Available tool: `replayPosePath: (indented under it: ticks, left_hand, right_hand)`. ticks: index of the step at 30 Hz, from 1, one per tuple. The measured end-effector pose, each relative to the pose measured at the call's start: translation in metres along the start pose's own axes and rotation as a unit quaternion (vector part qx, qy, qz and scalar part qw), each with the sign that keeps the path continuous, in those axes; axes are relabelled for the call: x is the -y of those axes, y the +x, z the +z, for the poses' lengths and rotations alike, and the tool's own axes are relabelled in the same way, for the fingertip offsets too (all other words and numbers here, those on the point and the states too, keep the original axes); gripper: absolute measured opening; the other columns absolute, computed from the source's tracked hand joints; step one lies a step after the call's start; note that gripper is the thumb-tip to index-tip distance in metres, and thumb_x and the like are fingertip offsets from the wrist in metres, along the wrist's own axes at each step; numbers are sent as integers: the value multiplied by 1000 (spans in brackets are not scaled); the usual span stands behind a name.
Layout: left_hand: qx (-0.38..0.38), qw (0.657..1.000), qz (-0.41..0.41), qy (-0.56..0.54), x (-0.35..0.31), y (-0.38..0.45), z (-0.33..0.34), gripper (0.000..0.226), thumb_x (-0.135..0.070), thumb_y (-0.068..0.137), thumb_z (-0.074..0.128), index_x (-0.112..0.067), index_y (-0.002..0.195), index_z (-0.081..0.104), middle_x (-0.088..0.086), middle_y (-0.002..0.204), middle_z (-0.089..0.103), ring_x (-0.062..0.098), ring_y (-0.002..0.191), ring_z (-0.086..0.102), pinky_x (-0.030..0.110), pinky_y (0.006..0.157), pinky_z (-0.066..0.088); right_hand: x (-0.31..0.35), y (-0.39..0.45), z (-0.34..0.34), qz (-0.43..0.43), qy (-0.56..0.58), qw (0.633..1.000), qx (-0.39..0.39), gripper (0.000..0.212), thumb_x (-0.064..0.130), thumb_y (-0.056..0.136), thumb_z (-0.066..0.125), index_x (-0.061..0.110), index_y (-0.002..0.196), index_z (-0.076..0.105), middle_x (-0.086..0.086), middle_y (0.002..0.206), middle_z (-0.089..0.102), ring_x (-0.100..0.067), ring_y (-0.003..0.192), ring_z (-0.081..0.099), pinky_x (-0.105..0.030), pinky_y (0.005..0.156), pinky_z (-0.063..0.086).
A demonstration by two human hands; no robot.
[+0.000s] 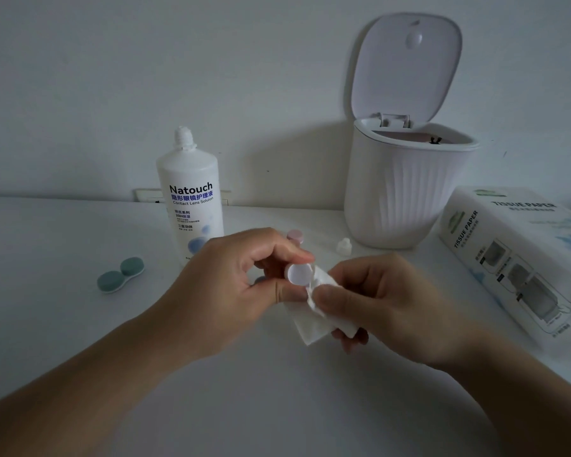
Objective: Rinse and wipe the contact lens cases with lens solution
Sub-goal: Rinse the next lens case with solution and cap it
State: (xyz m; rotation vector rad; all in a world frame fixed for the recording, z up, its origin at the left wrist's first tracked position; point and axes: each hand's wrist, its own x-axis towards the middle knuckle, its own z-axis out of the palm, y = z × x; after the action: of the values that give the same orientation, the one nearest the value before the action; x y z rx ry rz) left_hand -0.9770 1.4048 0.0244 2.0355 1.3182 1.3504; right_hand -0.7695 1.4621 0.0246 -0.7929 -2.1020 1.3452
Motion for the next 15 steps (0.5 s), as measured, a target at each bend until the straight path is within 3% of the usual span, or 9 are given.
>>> replayPosePath:
  ticks: [3, 6, 7, 9, 11, 13, 15]
  left_hand:
    - [37, 999, -17, -11, 0, 0, -1, 28, -15, 78, 78, -32, 99, 71, -15, 108, 76, -7, 119, 61, 18, 99, 50]
    - [-4, 999, -16, -31, -2, -1, 3, 22, -20, 75, 79, -25, 95, 72, -9, 99, 77, 0, 114, 66, 33, 99, 55]
    - [-27, 999, -11, -38, -2, -2, 5, 21, -20, 73, 82, -22, 91, 71, -7, 95, 77, 2, 110, 69, 33, 96, 56]
    - [-68, 997, 2, -42, -5, -4, 10, 22, -24, 69, 85, -21, 82, 67, -16, 82, 74, -3, 97, 70, 18, 87, 55]
    - [-83, 996, 7, -37, -7, -6, 13, 23, -27, 70, 85, -23, 80, 65, -18, 78, 71, -1, 100, 71, 14, 83, 55]
    - [-84, 996, 3, -28, -6, -5, 12, 21, -23, 74, 84, -19, 87, 69, -12, 88, 75, 9, 105, 72, 27, 84, 60]
    - [-85, 996, -5, -16, -4, -4, 8, 23, -23, 77, 83, -17, 97, 73, -5, 99, 77, 18, 95, 74, 41, 83, 60]
  right_hand:
    - [-1, -1, 2, 8, -38, 999, 22, 41, 43, 90, 64, 5, 76, 68, -7, 61, 68, -16, 51, 63, -26, 51, 47]
    - [0, -1, 1, -3, -25, 1000, -13, 37, 42, 89, 66, 7, 79, 71, -5, 62, 68, -17, 52, 65, -26, 51, 48]
    - [1, 0, 0, -13, -13, 999, -38, 34, 40, 89, 67, 7, 80, 72, -6, 62, 69, -17, 52, 65, -26, 50, 49]
    - [5, 0, -1, -41, 11, 995, -91, 33, 38, 90, 67, 8, 79, 74, -7, 63, 69, -17, 52, 66, -25, 51, 50]
    - [8, -1, -1, -53, 28, 992, -114, 35, 39, 89, 68, 7, 80, 76, -7, 63, 70, -17, 53, 68, -25, 53, 53]
    - [9, 0, -1, -42, 31, 992, -113, 37, 40, 85, 69, 4, 80, 76, -10, 64, 71, -20, 53, 69, -27, 53, 55]
    - [8, 1, 0, -29, 23, 993, -113, 39, 41, 82, 68, 3, 82, 77, -12, 65, 71, -23, 54, 70, -28, 53, 56]
